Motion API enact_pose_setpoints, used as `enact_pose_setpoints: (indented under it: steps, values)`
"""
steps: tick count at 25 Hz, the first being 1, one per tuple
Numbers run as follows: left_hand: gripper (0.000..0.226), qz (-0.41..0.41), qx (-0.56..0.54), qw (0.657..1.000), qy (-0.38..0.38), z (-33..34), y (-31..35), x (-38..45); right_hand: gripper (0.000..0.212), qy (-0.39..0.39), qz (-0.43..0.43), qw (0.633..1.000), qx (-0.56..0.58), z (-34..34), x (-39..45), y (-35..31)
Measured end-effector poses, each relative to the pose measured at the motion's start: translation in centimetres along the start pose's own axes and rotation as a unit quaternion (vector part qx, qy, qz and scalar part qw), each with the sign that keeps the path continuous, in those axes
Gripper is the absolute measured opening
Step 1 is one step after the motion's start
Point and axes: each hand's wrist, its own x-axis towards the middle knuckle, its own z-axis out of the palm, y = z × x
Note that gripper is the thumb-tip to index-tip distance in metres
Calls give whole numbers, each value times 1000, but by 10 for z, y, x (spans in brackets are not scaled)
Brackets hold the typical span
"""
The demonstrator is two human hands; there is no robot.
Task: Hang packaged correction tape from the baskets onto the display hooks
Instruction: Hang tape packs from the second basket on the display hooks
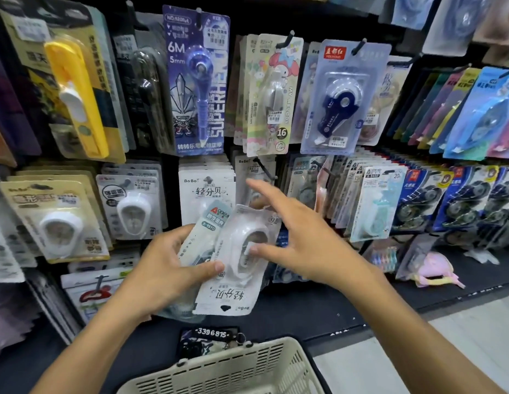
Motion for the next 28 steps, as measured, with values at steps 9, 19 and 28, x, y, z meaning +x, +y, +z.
enact_pose_setpoints:
  steps: [9, 19, 28]
  values:
    - [34, 0, -69, 995, 78, -7, -5, -4, 39, 40, 99, 990, 97, 5, -6, 28]
    - [34, -31, -219, 952, 213, -20, -6, 5, 56, 266, 288, 658, 643, 46, -22, 47]
    - [42, -18, -221, 955, 196, -22, -7, -3, 33, 247, 299, 714, 584, 71, -34, 33]
